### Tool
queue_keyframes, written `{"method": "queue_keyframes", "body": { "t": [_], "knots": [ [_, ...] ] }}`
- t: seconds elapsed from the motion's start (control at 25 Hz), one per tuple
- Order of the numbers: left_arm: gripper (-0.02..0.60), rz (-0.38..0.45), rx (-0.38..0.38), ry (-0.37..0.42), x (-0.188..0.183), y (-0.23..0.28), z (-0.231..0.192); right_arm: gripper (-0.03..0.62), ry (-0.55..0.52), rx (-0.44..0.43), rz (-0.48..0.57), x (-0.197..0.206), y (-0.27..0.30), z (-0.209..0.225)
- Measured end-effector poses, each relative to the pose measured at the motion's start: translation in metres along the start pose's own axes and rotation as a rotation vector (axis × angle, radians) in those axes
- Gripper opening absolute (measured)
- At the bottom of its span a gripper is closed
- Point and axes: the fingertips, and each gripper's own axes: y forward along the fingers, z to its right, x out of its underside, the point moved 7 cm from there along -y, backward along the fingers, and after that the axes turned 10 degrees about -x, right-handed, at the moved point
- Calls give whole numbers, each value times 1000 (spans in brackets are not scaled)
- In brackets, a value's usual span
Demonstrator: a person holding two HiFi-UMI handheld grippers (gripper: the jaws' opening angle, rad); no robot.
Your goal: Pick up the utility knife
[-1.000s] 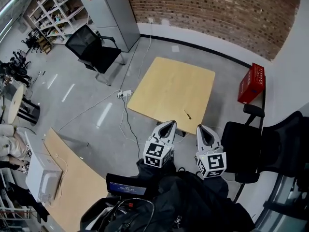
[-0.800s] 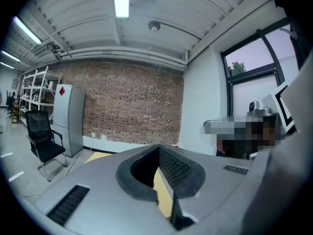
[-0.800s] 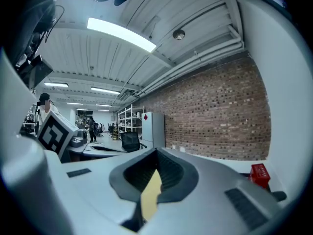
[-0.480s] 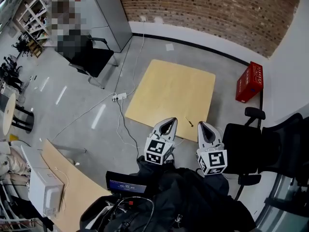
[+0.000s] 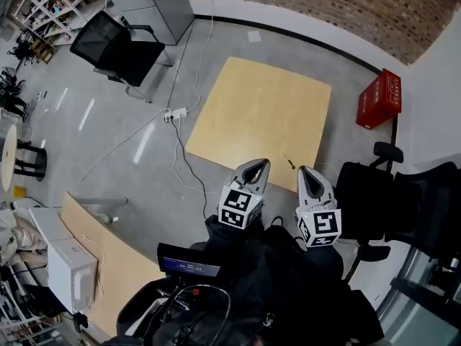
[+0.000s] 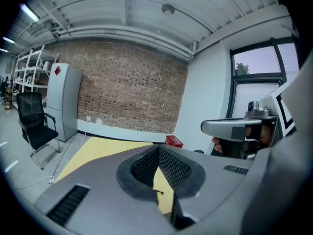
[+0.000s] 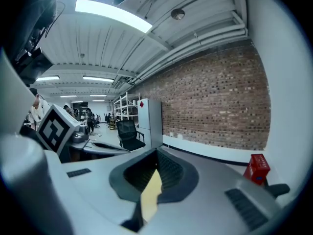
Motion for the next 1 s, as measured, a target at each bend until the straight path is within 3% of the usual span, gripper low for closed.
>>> {"method": "queue_keyframes", "body": {
  "t": [0.44, 1.0],
  "knots": [
    [0, -188, -49, -26, 55, 37, -4, 5, 130, -45, -148, 71, 27, 44],
    [0, -383, -87, -85, 148, 85, -16, 5, 147, -162, -319, 155, 73, 66]
  ]
}}
